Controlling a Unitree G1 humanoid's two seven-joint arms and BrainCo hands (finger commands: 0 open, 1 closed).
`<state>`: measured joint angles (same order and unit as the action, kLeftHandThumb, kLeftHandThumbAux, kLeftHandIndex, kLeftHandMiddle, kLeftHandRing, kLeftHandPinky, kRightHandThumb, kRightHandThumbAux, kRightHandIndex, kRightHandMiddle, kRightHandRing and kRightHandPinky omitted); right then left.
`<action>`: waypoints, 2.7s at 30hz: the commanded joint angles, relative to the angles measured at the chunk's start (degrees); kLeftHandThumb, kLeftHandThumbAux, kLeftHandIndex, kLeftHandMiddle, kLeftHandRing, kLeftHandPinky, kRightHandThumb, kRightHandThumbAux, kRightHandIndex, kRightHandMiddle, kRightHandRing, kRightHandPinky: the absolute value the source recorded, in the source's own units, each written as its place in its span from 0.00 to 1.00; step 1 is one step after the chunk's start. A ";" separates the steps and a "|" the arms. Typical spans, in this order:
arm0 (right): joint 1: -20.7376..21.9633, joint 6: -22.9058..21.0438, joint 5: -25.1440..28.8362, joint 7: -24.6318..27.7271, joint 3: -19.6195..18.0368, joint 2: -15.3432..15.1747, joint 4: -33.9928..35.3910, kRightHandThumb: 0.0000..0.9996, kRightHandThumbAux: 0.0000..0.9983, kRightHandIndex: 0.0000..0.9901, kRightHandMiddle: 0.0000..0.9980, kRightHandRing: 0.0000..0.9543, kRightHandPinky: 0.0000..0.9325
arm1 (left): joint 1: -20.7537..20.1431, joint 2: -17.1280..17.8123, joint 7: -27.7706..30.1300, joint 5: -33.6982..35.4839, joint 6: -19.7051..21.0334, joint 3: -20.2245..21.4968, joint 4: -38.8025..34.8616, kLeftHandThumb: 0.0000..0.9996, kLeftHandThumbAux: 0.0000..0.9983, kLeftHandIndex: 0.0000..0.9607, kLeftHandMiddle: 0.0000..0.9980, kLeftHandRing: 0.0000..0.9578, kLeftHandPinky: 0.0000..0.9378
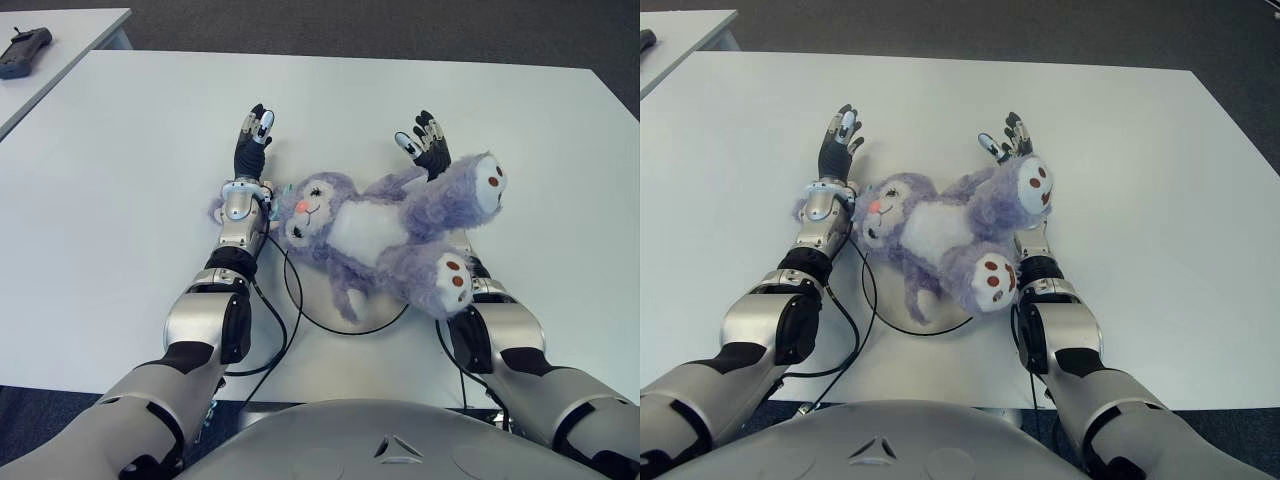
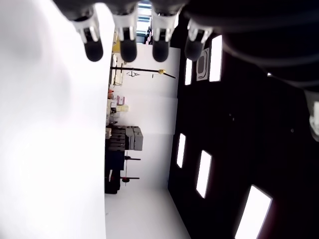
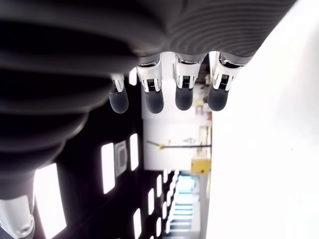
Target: Put the doll into the plate.
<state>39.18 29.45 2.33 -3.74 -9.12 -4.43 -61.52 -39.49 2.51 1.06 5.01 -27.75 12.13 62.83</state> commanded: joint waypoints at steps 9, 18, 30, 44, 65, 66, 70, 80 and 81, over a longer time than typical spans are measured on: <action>-4.93 3.28 0.50 -1.95 -1.98 1.29 -6.58 0.00 0.60 0.00 0.03 0.00 0.00 | 5.79 -0.96 1.95 -0.39 0.80 -0.48 5.33 0.00 0.36 0.00 0.01 0.00 0.00; -6.48 4.67 1.03 -3.11 -3.06 1.83 -7.44 0.00 0.60 0.01 0.02 0.00 0.00 | 6.42 -0.27 3.15 -0.43 1.34 -0.67 6.91 0.00 0.36 0.00 0.00 0.00 0.00; -8.52 7.69 1.49 -1.91 -4.86 1.17 -7.86 0.00 0.61 0.02 0.03 0.00 0.00 | 8.68 0.10 4.76 -0.28 -1.74 -0.54 7.27 0.00 0.35 0.00 0.02 0.00 0.00; -15.29 15.68 0.19 -1.76 -4.45 2.24 -8.31 0.00 0.63 0.04 0.05 0.03 0.03 | 14.63 -1.10 5.31 -1.17 -8.99 -1.51 6.66 0.00 0.37 0.00 0.04 0.00 0.00; -18.73 6.78 0.37 -1.74 -5.35 1.51 -14.08 0.00 0.61 0.03 0.04 0.02 0.00 | 17.16 -1.77 4.44 -1.43 -2.36 -0.32 13.19 0.00 0.38 0.00 0.02 0.00 0.00; -18.79 6.74 0.37 -1.76 -5.35 1.48 -14.08 0.00 0.61 0.03 0.04 0.02 0.00 | 17.23 -1.80 4.61 -1.29 -2.37 -0.16 13.21 0.00 0.38 0.00 0.02 0.00 0.00; -19.64 6.74 0.37 -1.49 -5.44 0.94 -14.16 0.00 0.61 0.04 0.04 0.02 0.00 | 17.38 -2.04 5.05 -0.96 -2.72 0.15 13.14 0.00 0.38 0.00 0.01 0.00 0.00; -20.52 7.87 0.75 -0.91 -5.83 1.51 -14.37 0.00 0.60 0.03 0.03 0.01 0.01 | 17.99 -1.38 2.65 -3.36 -2.54 -1.71 13.36 0.00 0.36 0.00 0.01 0.00 0.00; -20.55 8.00 0.81 -0.88 -5.90 1.56 -14.38 0.00 0.59 0.03 0.03 0.01 0.01 | 17.99 -1.32 2.65 -3.42 -2.35 -1.66 13.41 0.00 0.36 0.00 0.01 0.00 0.00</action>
<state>39.15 39.64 2.02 -4.98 -12.61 -5.25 -64.65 -38.12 2.89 4.92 2.73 -34.15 10.16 65.37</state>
